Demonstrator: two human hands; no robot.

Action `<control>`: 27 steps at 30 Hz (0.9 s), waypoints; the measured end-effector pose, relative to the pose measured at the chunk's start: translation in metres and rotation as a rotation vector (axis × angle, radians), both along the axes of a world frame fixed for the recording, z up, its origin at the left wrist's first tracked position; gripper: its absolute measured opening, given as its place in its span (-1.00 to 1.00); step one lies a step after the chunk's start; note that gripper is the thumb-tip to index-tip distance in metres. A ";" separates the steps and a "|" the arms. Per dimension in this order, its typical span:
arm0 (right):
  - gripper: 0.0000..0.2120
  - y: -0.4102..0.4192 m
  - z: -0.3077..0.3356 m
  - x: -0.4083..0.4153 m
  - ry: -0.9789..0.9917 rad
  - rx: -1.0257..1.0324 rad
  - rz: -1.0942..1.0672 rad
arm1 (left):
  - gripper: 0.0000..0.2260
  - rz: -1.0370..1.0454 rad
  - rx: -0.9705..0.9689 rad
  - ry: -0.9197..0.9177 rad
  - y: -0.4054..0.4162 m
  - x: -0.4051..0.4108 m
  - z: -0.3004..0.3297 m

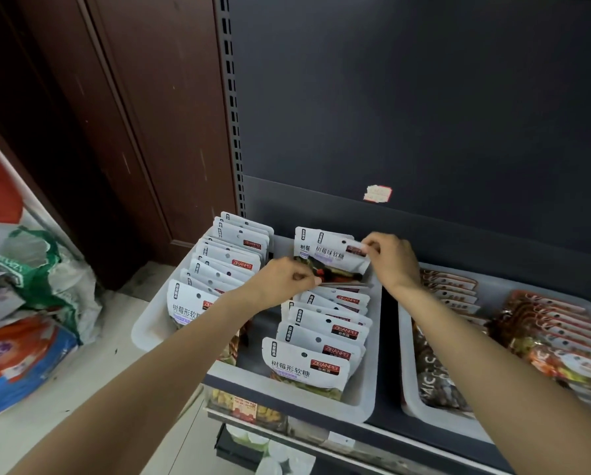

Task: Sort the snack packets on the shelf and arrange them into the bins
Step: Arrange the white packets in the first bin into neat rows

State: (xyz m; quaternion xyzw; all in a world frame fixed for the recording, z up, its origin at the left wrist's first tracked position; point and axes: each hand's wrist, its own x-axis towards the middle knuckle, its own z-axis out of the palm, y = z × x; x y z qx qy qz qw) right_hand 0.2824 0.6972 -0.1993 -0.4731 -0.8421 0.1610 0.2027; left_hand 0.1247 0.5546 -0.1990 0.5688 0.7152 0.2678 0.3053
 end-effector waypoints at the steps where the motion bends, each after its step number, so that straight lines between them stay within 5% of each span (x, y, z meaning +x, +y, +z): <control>1: -0.86 0.000 0.000 -0.002 0.030 0.044 -0.013 | -0.77 -0.003 -0.007 -0.015 -0.001 0.000 0.000; 6: -0.87 0.007 -0.007 -0.018 0.027 -0.019 0.165 | -0.77 -0.002 -0.030 -0.049 -0.002 0.000 0.001; 10: -0.58 0.005 -0.013 -0.025 -0.039 -0.171 0.202 | -0.76 -0.015 -0.049 -0.051 -0.004 0.001 0.002; 13: -0.91 0.007 -0.010 -0.022 -0.114 -0.133 0.165 | -0.76 -0.005 -0.046 -0.048 -0.003 -0.002 0.005; 18: -0.83 -0.003 0.006 0.004 -0.155 0.168 0.134 | -0.82 -0.065 -0.084 -0.045 -0.010 -0.006 0.007; 22: -0.90 -0.005 -0.009 0.005 -0.289 -0.038 0.223 | -0.82 -0.136 -0.126 -0.037 -0.014 -0.008 0.005; 27: -0.85 -0.004 -0.010 -0.001 -0.109 -0.052 0.109 | -0.78 -0.100 -0.124 -0.019 -0.005 -0.009 0.012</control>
